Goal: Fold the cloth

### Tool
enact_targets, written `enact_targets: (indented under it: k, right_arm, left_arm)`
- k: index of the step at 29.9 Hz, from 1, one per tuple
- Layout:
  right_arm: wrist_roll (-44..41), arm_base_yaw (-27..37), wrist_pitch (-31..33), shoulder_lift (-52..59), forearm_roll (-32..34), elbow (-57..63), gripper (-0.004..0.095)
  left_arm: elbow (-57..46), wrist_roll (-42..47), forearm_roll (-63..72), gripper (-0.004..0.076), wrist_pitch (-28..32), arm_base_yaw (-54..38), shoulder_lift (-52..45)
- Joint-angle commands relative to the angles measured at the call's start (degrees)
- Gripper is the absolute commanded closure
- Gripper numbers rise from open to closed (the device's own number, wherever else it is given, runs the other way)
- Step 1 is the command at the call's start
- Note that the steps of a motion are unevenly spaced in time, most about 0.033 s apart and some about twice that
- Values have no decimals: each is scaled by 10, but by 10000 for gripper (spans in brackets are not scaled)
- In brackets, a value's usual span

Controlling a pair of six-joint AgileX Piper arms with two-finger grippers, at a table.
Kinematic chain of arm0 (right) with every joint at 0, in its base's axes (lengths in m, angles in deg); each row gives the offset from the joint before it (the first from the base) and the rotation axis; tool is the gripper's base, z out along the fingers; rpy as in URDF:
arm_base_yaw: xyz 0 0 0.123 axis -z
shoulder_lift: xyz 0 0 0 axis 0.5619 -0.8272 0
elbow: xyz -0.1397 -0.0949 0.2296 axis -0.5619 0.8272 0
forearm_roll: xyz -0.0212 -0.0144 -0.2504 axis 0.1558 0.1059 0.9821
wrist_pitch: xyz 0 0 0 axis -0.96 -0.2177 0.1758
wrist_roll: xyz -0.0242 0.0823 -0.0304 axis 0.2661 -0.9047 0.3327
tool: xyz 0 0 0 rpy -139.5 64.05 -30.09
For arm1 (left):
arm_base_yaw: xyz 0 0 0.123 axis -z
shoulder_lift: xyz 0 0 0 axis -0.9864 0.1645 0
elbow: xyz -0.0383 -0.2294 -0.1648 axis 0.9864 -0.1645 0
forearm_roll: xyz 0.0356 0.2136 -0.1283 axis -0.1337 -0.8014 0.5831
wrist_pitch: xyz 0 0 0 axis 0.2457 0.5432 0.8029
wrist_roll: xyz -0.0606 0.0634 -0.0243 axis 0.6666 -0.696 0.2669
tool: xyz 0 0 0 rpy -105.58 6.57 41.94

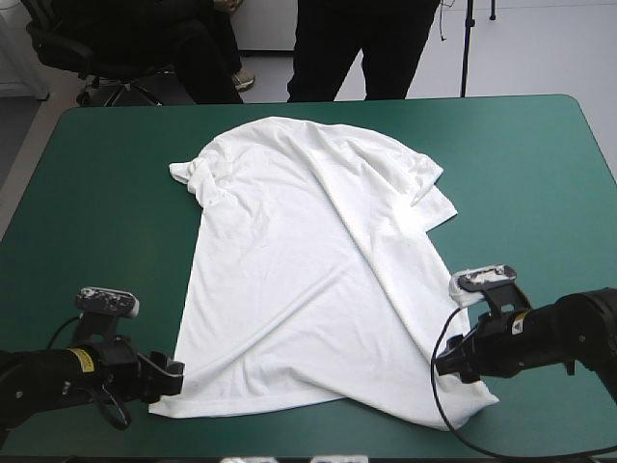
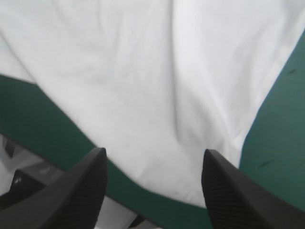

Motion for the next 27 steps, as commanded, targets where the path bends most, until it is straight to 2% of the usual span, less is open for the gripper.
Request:
enact_targets:
  k: [1, 6, 12, 20, 27]
  right_arm:
    - [-24, 4, -44, 2, 49, -73, 357]
    - [-68, 4, -52, -20, 134, -151, 389]
    - [-67, 4, -56, -53, 133, -199, 442]
    - [-67, 4, -64, -71, 123, -207, 459]
    - [-67, 4, -67, -71, 127, -207, 459]
  left_arm:
    - [52, 42, -68, 274, 11, 1, 5]
    - [95, 63, -118, 274, 25, 1, 74]
    - [165, 63, -108, 274, 91, 1, 195]
    - [323, 44, -108, 274, 87, -14, 372]
    - [402, -4, -88, 307, 52, -78, 462]
